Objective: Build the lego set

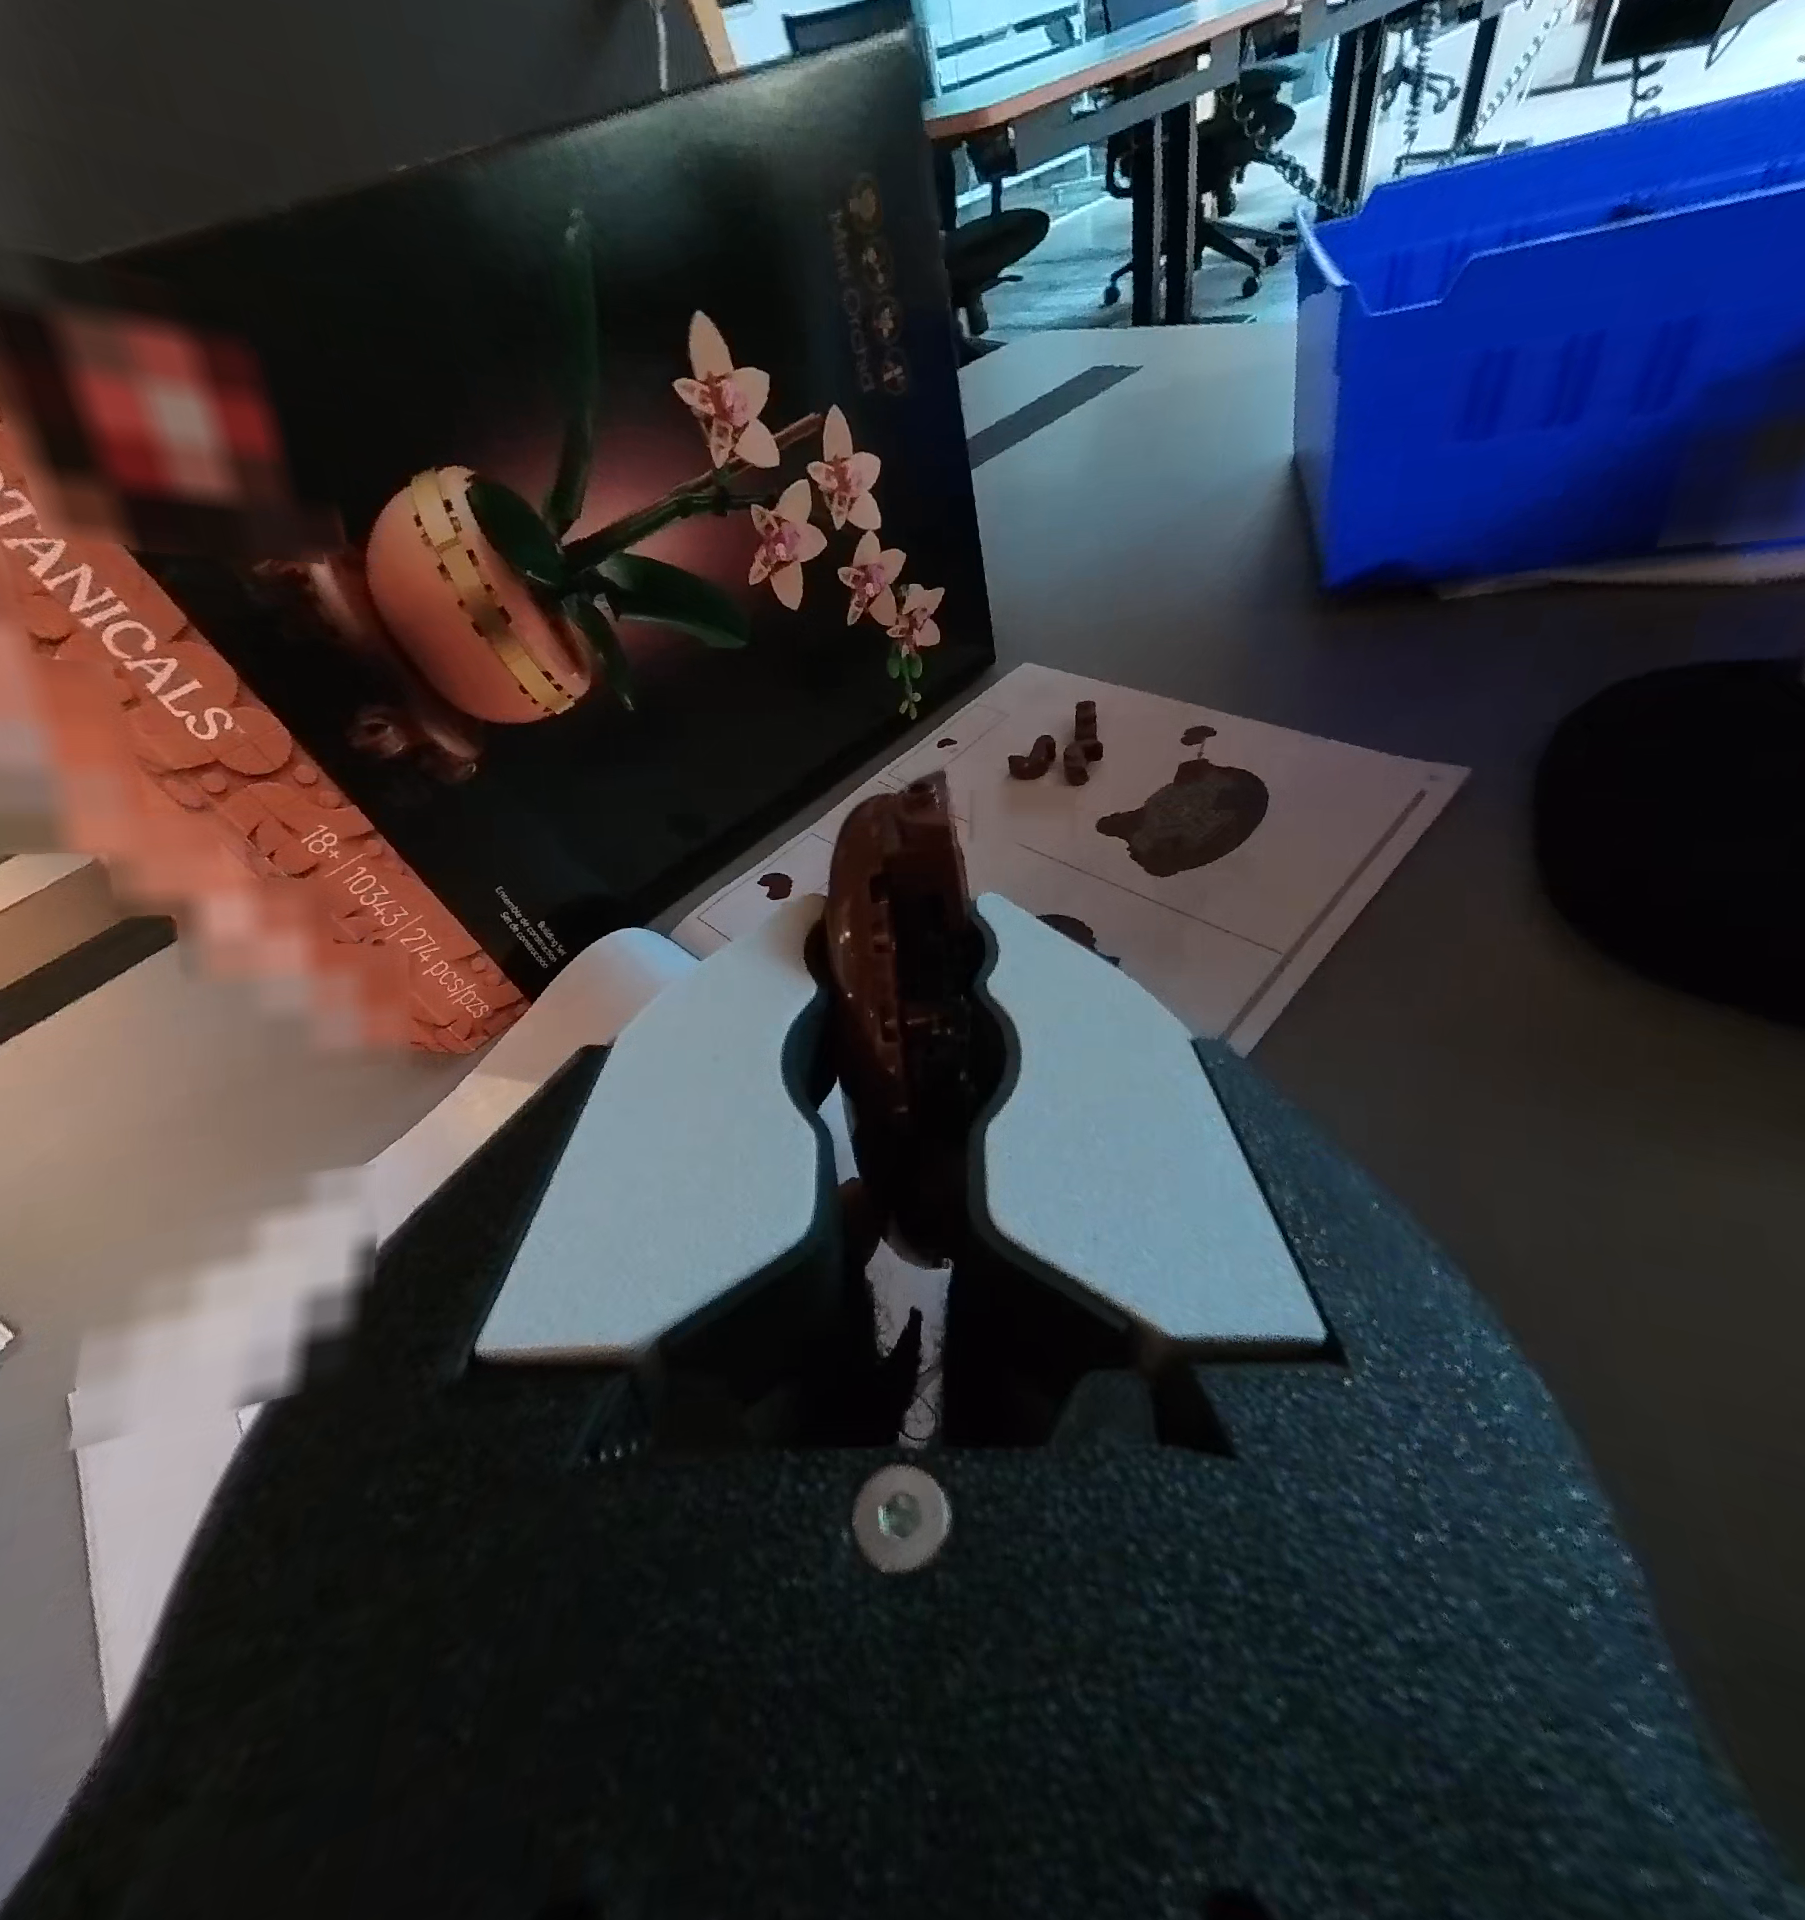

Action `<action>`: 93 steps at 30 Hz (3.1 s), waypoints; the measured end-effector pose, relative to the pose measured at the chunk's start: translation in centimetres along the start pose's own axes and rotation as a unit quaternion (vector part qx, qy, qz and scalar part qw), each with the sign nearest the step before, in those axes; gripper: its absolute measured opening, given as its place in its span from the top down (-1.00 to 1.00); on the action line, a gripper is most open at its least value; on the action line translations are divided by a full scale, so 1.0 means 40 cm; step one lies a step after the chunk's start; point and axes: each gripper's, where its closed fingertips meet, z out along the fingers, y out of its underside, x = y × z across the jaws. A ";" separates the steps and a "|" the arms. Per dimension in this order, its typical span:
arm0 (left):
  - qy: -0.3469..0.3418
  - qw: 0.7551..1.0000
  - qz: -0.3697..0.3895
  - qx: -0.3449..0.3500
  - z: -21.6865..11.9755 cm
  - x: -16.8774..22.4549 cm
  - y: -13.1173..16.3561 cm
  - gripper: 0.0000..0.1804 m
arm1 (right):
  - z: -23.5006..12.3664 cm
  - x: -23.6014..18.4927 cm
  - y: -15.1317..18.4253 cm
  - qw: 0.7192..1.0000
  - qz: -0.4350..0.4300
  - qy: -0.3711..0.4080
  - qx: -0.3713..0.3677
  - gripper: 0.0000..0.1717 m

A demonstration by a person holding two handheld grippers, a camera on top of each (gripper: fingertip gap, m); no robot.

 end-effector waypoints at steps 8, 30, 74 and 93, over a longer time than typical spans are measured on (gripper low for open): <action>0.000 1.000 0.019 -0.003 0.001 0.009 0.001 0.77 | 0.006 -0.017 0.017 0.999 0.013 -0.031 0.016 0.91; 0.000 1.000 0.026 0.002 -0.001 0.012 -0.002 0.77 | 0.016 -0.066 0.019 0.996 -0.083 -0.002 -0.042 0.84; -0.001 0.999 0.041 0.011 -0.007 0.019 -0.008 0.77 | -0.018 -0.093 0.005 0.942 -0.315 0.113 0.000 0.54; -0.001 0.999 0.043 0.011 -0.007 0.020 -0.008 0.77 | 0.022 -0.130 0.073 0.996 -0.060 -0.068 0.013 0.92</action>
